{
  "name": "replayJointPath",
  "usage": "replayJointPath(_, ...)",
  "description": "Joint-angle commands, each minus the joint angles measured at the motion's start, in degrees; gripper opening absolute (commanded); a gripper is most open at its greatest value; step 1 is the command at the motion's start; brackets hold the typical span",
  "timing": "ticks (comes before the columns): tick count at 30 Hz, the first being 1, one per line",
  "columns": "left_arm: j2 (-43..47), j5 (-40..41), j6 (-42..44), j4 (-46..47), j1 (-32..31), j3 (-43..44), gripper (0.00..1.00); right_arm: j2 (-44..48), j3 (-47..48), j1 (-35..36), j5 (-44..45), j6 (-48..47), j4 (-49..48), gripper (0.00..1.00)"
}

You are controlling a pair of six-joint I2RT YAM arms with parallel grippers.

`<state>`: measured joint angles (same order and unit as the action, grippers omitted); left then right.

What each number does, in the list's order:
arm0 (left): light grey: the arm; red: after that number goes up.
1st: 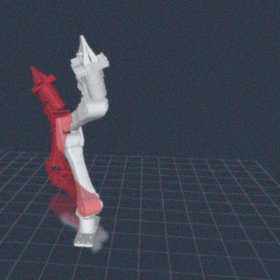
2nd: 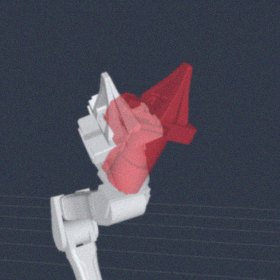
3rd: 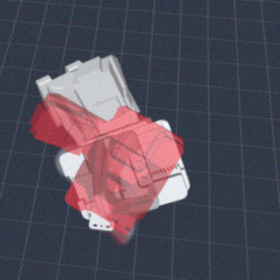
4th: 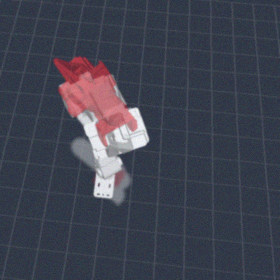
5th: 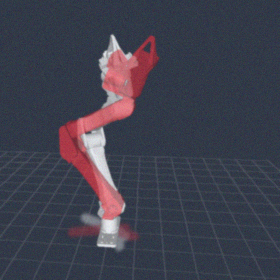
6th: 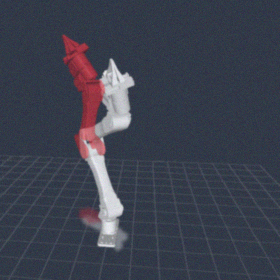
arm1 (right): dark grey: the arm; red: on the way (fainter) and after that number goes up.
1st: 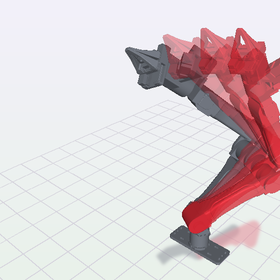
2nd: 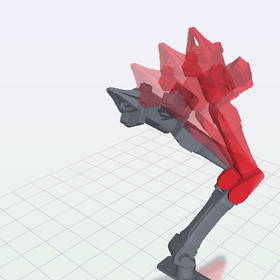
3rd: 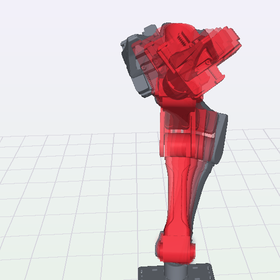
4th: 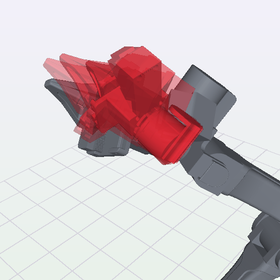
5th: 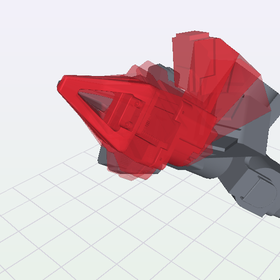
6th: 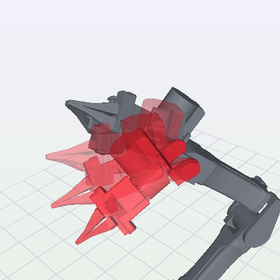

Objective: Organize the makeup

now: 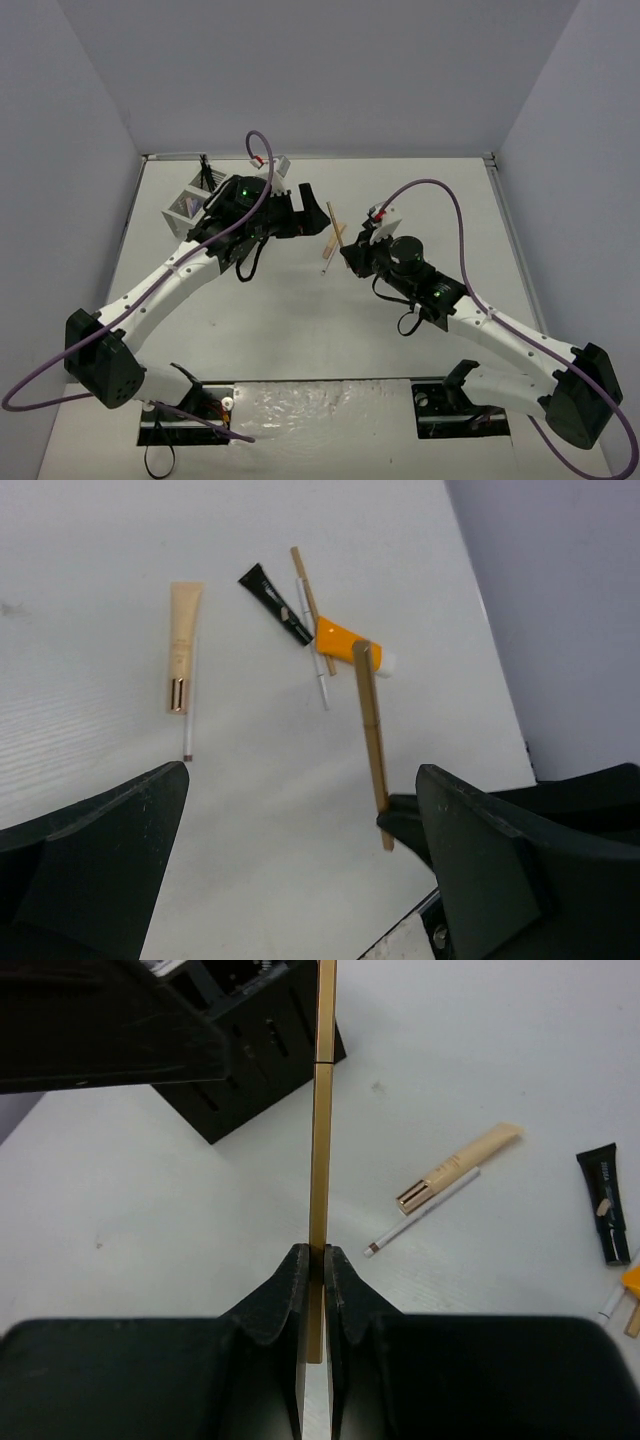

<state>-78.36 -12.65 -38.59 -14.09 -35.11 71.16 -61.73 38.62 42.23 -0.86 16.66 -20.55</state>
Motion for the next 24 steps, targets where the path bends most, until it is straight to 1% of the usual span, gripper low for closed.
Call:
replayJointPath(1,-1.32,-1.28,-3.63,9.88,-1.74,5.38,0.95,2.98,0.69,0.49,-6.28,-0.34,-8.59,0.00)
replayJointPath(4,-2.34,-1.94,-4.65,12.39,-2.44,5.93,0.91,3.38,0.70,0.49,-6.80,-0.05,-9.46,0.00)
replayJointPath(7,-3.76,-1.69,-4.84,12.50,-3.14,7.01,0.83,3.62,0.41,0.49,-7.41,0.04,-10.48,0.00)
replayJointPath(8,-4.21,-1.92,-4.95,12.32,-3.31,7.40,0.79,3.51,0.41,0.55,-7.46,0.10,-10.54,0.00)
replayJointPath(9,-4.56,-2.09,-4.96,12.38,-3.46,7.64,0.72,3.46,0.38,0.58,-7.51,0.12,-10.59,0.00)
replayJointPath(14,-5.33,-2.38,-4.63,13.09,-3.74,7.83,0.28,3.49,0.12,0.58,-6.99,0.12,-10.80,0.00)
replayJointPath(17,-5.57,-2.38,-4.05,13.06,-3.83,8.14,0.04,3.22,-0.03,0.58,-6.10,-0.03,-10.81,0.05)
replayJointPath(18,-5.67,-2.38,-3.86,12.93,-3.83,8.26,0.01,3.04,-0.03,0.58,-5.95,-0.05,-10.88,0.08)
replayJointPath(20,-5.81,-2.25,-3.39,12.79,-3.83,8.56,0.00,2.74,0.10,0.58,-5.40,-0.05,-10.85,0.13)
replayJointPath(21,-5.90,-2.22,-2.97,12.75,-3.83,8.79,0.00,2.59,0.24,0.58,-5.07,-0.09,-10.63,0.19)
replayJointPath(22,-6.02,-2.26,-2.40,12.71,-3.83,9.08,0.00,2.42,0.45,0.58,-4.78,-0.17,-10.22,0.28)
replayJointPath(23,-6.19,-2.06,-1.63,12.47,-3.76,9.49,0.00,2.33,0.61,0.56,-4.28,-0.26,-9.80,0.39)
replayJointPath(24,-6.43,-1.44,-0.52,11.90,-3.57,10.11,0.00,2.38,0.71,0.51,-3.41,-0.36,-9.36,0.54)
